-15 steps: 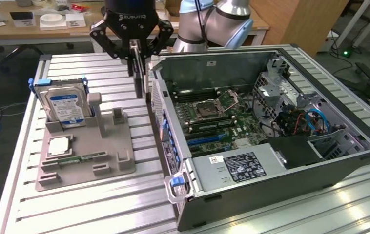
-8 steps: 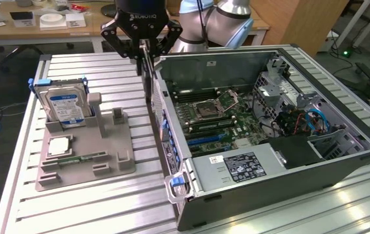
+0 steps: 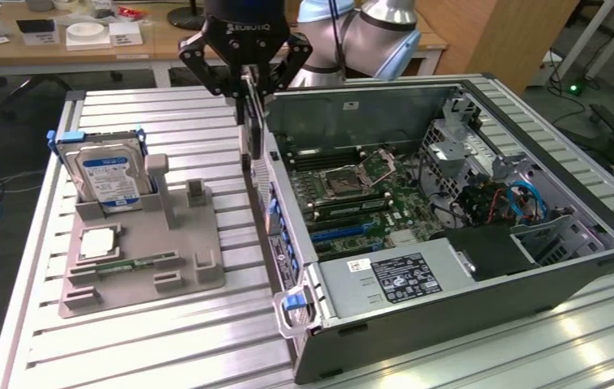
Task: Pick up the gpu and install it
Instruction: 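Pick up the gpu and move the gpu toward the slot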
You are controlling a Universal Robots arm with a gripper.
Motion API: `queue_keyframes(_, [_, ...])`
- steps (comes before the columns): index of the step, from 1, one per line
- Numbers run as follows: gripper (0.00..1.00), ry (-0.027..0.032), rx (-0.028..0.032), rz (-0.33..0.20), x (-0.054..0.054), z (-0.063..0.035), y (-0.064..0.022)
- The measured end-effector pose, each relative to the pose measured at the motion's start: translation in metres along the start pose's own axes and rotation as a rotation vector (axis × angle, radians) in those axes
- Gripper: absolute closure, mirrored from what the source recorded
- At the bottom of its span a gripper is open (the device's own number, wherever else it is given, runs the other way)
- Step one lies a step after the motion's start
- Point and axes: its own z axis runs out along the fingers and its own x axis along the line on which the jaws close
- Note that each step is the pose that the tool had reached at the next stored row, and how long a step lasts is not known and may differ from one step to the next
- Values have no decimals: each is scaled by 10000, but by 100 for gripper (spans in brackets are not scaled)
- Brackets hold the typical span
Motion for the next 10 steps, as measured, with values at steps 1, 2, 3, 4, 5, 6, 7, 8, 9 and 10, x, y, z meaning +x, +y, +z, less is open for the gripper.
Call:
queue_keyframes(1, [72,0,0,-1,-19,1,0])
queue_keyframes(2, [72,-1,0,-1,-42,2,1])
queue_keyframes(3, [72,0,0,-1,-71,2,1])
queue_keyframes(4, [72,1,0,0,-106,4,2])
queue_keyframes(5, [72,0,1,1,-139,5,3])
queue_keyframes(6, [72,1,0,0,-172,6,4])
queue_keyframes(7, [72,0,0,1,-203,7,5])
queue_keyframes(8, [72,0,0,-1,-237,8,5])
queue_keyframes(9, [72,0,1,-1,-269,9,6])
queue_keyframes(10, [72,0,-1,-1,-301,11,7])
